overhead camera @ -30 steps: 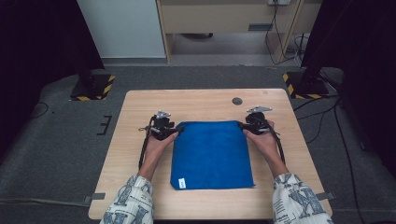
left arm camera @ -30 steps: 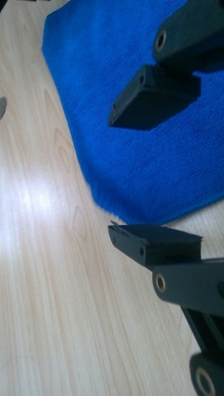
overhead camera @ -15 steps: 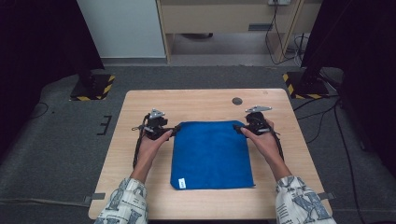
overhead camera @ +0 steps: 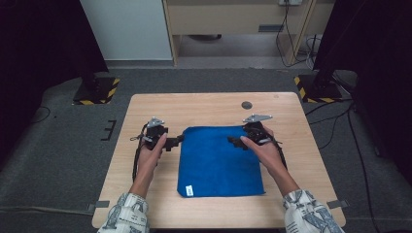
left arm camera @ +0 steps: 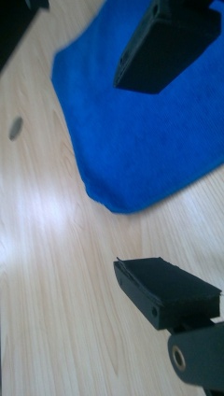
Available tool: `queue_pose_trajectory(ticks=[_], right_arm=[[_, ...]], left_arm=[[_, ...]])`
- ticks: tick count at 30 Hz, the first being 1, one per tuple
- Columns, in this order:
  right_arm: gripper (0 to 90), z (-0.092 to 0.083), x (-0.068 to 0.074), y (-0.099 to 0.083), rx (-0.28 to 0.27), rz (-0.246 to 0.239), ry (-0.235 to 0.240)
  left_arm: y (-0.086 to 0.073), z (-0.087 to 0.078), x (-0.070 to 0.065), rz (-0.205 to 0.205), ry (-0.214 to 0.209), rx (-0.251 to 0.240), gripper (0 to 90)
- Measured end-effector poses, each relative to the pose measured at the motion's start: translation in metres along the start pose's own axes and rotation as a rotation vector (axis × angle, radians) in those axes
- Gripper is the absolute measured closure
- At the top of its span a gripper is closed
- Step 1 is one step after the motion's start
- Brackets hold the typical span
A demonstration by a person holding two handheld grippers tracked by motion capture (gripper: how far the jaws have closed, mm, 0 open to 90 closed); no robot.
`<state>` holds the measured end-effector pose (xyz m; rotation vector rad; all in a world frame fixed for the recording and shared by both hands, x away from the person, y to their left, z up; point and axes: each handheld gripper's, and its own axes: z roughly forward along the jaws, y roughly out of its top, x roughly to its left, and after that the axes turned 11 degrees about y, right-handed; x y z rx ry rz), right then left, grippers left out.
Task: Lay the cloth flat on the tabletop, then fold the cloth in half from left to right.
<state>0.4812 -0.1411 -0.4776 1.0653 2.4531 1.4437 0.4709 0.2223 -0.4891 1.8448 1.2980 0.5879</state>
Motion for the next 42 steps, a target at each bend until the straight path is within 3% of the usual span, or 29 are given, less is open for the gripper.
queue_pose_trajectory(ticks=[9, 17, 27, 32, 42], right_arm=[[20.0, 0.021, 0.035, -0.006, 0.045, -0.018, 0.059], [23.1, 0.043, 0.085, -0.011, 0.110, -0.117, 0.131], [40.0, 0.061, 0.143, -0.020, 0.153, -0.218, 0.226], [48.7, 0.065, 0.154, -0.027, 0.157, -0.228, 0.250], [70.2, 0.070, 0.166, -0.040, 0.169, -0.234, 0.280]], left_arm=[[-0.007, -0.012, 0.016, -0.006, 0.047, 0.024, 9.7], [-0.012, -0.022, 0.028, -0.005, 0.074, 0.011, 9.5], [-0.020, -0.021, 0.033, -0.003, 0.097, 0.024, 9.5], [-0.021, -0.020, 0.031, 0.009, 0.097, 0.030, 9.5], [-0.025, -0.020, 0.036, -0.009, 0.103, 0.035, 9.6]])
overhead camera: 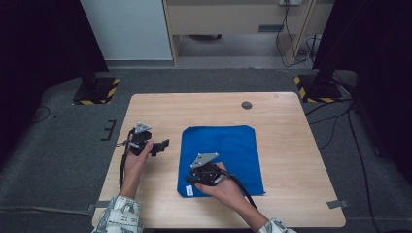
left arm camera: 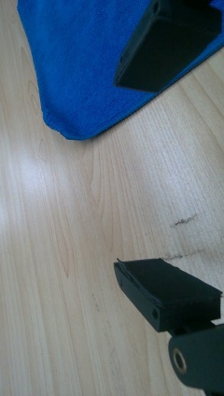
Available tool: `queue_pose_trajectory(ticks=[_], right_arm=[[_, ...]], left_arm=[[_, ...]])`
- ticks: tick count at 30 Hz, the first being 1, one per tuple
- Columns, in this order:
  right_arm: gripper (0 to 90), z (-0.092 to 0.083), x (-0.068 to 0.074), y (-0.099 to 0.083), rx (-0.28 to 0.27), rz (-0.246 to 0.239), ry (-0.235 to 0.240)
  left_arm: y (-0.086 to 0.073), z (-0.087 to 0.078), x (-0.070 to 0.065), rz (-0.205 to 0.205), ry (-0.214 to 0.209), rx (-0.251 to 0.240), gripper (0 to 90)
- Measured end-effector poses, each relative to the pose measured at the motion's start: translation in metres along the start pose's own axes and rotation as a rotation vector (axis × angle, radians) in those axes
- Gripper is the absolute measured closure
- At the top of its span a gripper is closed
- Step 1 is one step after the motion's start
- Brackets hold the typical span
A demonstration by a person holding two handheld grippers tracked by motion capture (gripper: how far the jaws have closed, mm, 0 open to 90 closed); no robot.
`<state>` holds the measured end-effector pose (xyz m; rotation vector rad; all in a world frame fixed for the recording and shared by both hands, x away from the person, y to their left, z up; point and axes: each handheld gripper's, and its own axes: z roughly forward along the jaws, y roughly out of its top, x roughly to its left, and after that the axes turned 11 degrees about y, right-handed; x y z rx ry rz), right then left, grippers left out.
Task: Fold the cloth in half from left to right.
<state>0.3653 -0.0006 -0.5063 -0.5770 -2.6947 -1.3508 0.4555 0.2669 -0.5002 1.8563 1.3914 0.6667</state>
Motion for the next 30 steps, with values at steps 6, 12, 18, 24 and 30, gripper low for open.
queue_pose_trajectory(ticks=[6, 12, 18, 24, 30], right_arm=[[78.9, 0.006, 0.011, 0.001, 0.011, -0.031, 0.015], [80.2, 0.012, 0.022, 0.002, 0.014, -0.046, 0.047], [69.5, 0.019, 0.032, 0.000, 0.026, -0.055, 0.059], [59.2, 0.022, 0.038, -0.001, 0.040, -0.051, 0.044], [60.8, 0.029, 0.044, -0.004, 0.071, -0.055, 0.022]], left_arm=[[0.000, 0.000, 0.001, -0.005, -0.001, -0.004, 9.9], [0.000, -0.001, 0.001, -0.005, -0.002, -0.004, 10.0], [0.000, -0.001, 0.001, -0.004, -0.002, -0.006, 10.0], [0.000, 0.000, 0.000, -0.001, -0.004, -0.002, 10.0], [0.001, 0.000, 0.000, -0.004, -0.007, -0.006, 10.0]])
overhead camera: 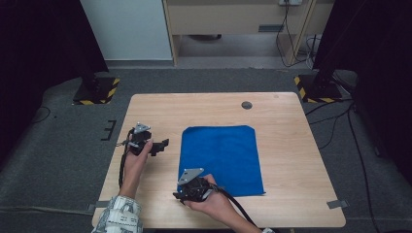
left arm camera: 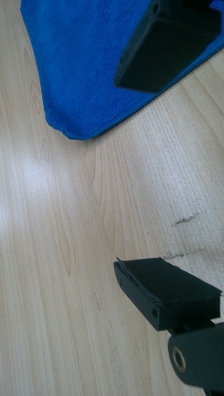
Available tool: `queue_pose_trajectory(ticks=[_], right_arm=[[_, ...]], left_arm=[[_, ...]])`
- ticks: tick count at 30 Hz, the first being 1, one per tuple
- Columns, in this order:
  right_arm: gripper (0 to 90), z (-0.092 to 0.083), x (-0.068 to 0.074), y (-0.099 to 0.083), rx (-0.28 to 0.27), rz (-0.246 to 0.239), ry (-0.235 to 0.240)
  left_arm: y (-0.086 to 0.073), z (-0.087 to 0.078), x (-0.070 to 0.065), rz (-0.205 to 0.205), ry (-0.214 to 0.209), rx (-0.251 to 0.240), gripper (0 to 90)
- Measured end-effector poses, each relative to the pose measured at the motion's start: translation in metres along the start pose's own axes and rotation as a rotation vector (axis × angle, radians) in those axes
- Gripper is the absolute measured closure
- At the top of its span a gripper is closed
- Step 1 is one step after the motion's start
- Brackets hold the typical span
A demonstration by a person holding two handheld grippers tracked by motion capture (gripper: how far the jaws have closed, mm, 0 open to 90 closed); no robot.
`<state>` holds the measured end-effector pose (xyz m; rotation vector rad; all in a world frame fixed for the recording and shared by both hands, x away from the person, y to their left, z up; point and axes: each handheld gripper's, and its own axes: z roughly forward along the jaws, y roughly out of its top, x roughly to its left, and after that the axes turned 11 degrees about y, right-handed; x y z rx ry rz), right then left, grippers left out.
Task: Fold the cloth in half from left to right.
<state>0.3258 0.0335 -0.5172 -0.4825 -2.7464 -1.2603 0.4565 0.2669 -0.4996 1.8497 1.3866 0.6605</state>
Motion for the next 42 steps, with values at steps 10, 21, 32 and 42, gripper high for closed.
queue_pose_trajectory(ticks=[10, 21, 32, 42], right_arm=[[89.0, 0.005, 0.000, -0.002, 0.025, -0.005, -0.041], [89.2, 0.002, 0.003, -0.001, -0.017, 0.029, -0.017], [89.3, 0.007, 0.007, -0.006, -0.013, 0.036, -0.013], [89.3, 0.010, 0.011, -0.009, -0.014, 0.050, -0.015]], left_arm=[[0.007, -0.003, -0.002, -0.002, -0.025, -0.023, 10.4], [0.027, 0.018, -0.024, 0.116, -0.066, -0.026, 11.5], [0.041, 0.061, -0.049, 0.246, -0.059, 0.055, 31.3], [0.045, 0.083, -0.035, 0.172, -0.090, 0.045, 50.3]])
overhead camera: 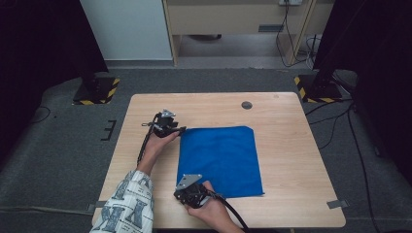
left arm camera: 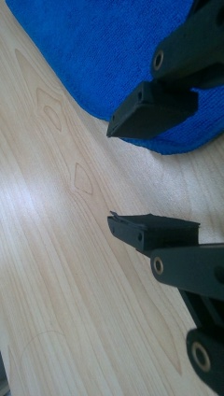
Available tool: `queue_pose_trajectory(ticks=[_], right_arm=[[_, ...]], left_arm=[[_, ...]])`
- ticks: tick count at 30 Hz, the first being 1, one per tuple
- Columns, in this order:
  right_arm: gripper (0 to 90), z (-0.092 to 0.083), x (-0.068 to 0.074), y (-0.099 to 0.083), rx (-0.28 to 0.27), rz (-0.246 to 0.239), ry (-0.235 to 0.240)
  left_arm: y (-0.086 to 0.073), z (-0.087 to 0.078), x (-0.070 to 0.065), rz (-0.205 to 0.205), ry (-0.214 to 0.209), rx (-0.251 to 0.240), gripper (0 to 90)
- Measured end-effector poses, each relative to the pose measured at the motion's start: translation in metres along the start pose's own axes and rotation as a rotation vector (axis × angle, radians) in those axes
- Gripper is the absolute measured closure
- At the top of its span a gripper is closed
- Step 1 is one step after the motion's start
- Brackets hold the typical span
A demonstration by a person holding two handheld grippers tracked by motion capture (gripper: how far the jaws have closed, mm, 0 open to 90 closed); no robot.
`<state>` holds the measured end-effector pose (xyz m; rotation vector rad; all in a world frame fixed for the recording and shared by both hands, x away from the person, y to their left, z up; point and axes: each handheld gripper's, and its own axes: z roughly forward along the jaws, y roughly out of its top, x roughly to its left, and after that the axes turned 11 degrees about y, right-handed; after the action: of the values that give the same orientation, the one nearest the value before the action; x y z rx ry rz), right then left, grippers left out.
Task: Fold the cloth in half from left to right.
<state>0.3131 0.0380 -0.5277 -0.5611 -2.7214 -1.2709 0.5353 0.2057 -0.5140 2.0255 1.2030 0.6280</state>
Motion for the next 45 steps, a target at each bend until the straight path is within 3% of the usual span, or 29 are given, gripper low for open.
queue_pose_trajectory(ticks=[5, 10, 11, 14, 20, 22, 25, 28, 34, 45], right_arm=[[89.3, 0.000, -0.001, 0.000, -0.002, 0.003, 0.000], [89.2, 0.000, -0.001, 0.000, -0.002, 0.008, 0.002], [89.2, -0.001, -0.001, 0.000, -0.005, 0.009, 0.003], [89.2, -0.002, -0.002, 0.000, -0.014, 0.015, 0.003], [89.3, -0.003, 0.000, 0.001, -0.024, 0.012, 0.002], [89.3, -0.004, 0.001, 0.002, -0.027, 0.012, 0.001], [89.3, -0.007, 0.003, 0.003, -0.036, 0.012, 0.002], [89.4, -0.013, 0.004, 0.005, -0.066, 0.032, 0.012], [89.4, -0.026, 0.008, 0.012, -0.095, 0.017, -0.016], [89.5, -0.037, 0.020, 0.017, -0.166, -0.020, -0.065]], left_arm=[[-0.004, 0.008, -0.002, 0.011, -0.011, 0.026, 54.3], [-0.007, 0.015, -0.007, 0.036, 0.000, 0.051, 57.5], [-0.007, 0.016, -0.009, 0.057, 0.013, 0.058, 58.1], [-0.006, 0.017, -0.011, 0.057, 0.018, 0.052, 61.3], [-0.005, 0.018, -0.016, 0.060, -0.013, 0.052, 82.0], [-0.004, 0.018, -0.017, 0.038, -0.027, 0.049, 86.4], [-0.002, 0.015, -0.017, 0.011, -0.040, 0.037, 87.6], [0.003, 0.008, -0.020, 0.023, -0.035, 0.014, 87.9], [0.015, -0.010, -0.025, 0.016, -0.020, -0.027, 88.1], [0.022, -0.028, -0.018, 0.002, -0.001, -0.016, 88.1]])
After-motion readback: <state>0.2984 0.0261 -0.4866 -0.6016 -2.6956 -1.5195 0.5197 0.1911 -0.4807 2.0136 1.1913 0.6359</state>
